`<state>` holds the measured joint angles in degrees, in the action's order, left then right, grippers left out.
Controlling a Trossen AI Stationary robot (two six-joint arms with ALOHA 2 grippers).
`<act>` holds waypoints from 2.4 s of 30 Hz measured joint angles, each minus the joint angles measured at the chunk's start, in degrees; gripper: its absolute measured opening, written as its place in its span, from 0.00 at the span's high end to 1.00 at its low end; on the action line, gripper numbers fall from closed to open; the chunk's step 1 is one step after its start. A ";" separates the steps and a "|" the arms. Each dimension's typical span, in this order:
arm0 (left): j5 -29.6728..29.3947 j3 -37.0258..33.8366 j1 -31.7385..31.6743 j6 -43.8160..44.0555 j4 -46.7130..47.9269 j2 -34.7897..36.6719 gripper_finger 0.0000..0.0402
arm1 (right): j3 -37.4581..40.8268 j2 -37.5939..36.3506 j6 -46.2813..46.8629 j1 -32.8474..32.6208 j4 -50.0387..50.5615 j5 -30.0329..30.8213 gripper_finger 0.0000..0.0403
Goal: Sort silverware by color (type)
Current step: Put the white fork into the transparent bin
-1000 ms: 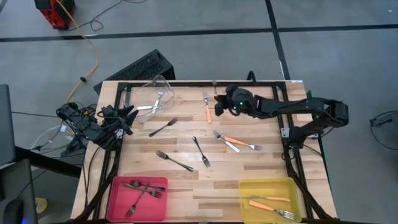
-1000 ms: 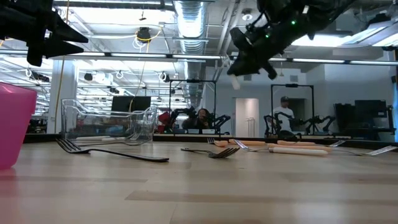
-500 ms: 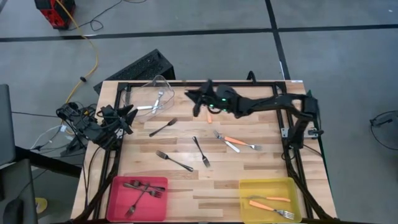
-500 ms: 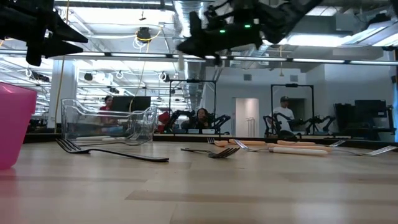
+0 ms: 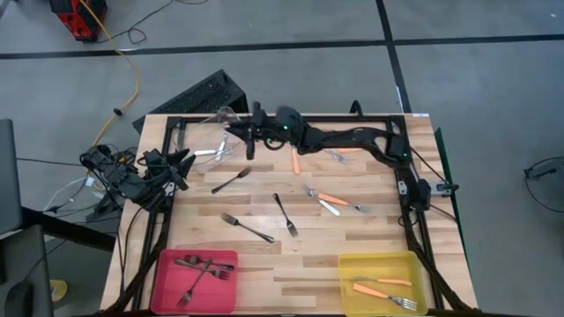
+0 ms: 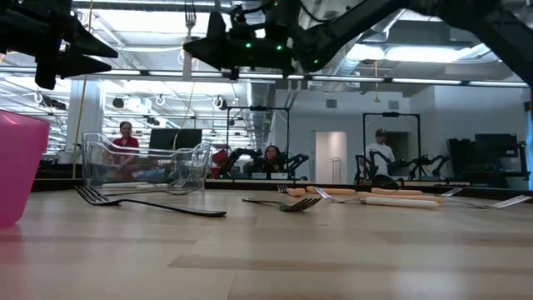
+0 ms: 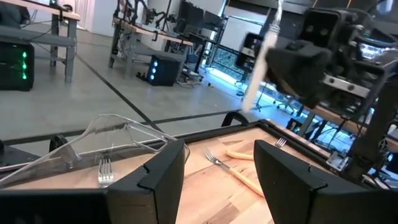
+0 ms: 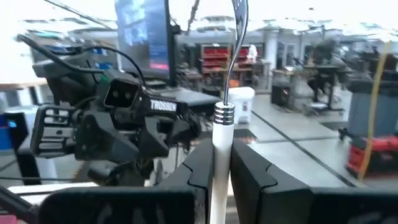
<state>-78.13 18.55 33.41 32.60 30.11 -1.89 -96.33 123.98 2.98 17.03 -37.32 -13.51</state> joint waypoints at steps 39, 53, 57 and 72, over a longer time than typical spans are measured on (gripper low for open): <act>0.49 0.00 -0.02 0.66 0.48 0.00 0.56 | -10.01 18.18 14.50 5.29 -18.79 -10.41 0.85; -0.59 -0.02 -0.02 0.87 1.01 0.00 0.56 | -21.32 18.95 8.32 5.62 2.20 -6.89 0.85; -1.09 -0.02 -0.02 0.87 1.03 0.00 0.56 | -25.94 18.91 7.47 5.60 11.01 -5.78 0.85; -0.79 -0.02 -0.02 0.87 1.31 0.00 0.56 | -30.03 18.90 7.15 7.89 30.41 -2.76 0.85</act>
<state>-78.92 18.52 33.39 33.47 31.42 -1.89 -126.36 142.88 10.13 24.93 -6.91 -16.27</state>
